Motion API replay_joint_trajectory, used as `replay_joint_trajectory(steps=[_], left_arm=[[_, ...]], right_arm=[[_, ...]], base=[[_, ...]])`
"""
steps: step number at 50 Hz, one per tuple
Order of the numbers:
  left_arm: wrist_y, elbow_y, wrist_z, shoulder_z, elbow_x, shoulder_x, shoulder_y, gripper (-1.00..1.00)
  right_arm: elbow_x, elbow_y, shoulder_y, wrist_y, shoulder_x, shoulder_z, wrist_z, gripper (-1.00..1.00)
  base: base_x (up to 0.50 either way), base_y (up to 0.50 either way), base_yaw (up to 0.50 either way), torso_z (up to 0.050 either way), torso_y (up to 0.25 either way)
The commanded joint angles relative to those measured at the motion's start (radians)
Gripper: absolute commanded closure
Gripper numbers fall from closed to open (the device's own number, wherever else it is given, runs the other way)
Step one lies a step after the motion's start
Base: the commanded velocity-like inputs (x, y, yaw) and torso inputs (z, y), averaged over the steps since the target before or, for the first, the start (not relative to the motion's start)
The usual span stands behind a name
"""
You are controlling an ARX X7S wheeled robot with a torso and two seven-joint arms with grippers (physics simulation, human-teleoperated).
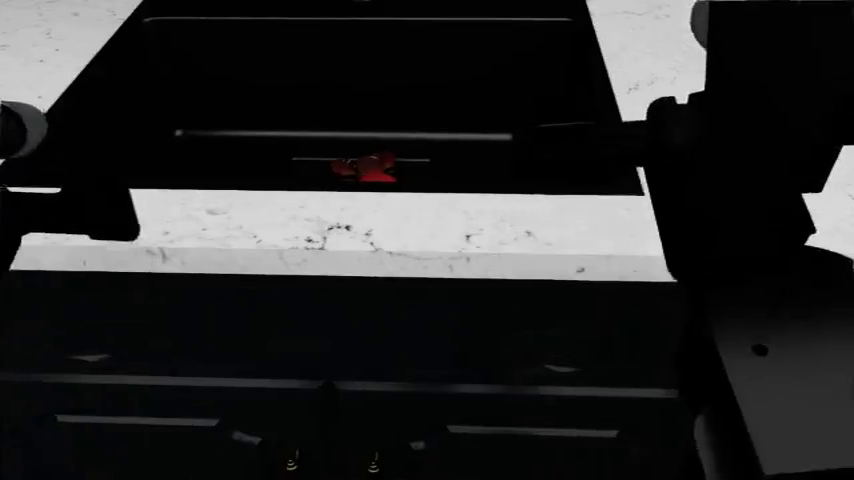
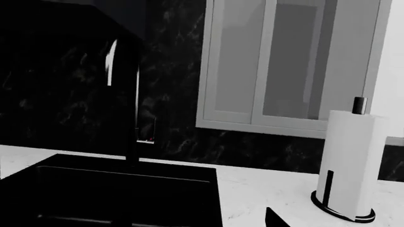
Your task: Pick the lemon from the counter and place it in the sink
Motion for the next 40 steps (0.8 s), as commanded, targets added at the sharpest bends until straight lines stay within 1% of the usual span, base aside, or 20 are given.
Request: replay_joint_trajectory(steps=[1,10,16,20,40], left_arm=[[-0.079,-0.065,0.02,-0.003,-0.019,-0.022,-0.136,-1.0],[-0.083,-0.1,0.002,-0.02,-0.014,-0.022,-0.174,-1.0],[-0.082,-0.088,-0.007,-0.033,-0.015,-0.027,-0.16,-1.0],[-0.074,-0.096,-0.007,-0.037,-0.017,-0.027,-0.151,-1.0],[-0.111,-0.042,-0.019,-0.047,-0.033,-0.027,-0.142,-1.0]], right_arm=[[0.019,0.079,0.133,0.044,-0.013,0.021,-0.003,-1.0],[0.014,0.117,0.172,0.073,-0.014,0.06,0.027,-1.0],[0.013,0.095,0.176,0.106,-0.003,0.061,0.039,-1.0],[0.027,0.097,0.159,0.081,-0.007,0.075,0.023,-1.0],[0.063,0.063,0.119,0.08,-0.012,0.12,0.012,-1.0]], base=[[0.0,0.0,0.0,0.0,0.0],[0.0,0.0,0.0,0.0,0.0],[0.0,0.0,0.0,0.0,0.0],[0.0,0.0,0.0,0.0,0.0],[0.29,0.0,0.0,0.0,0.0]])
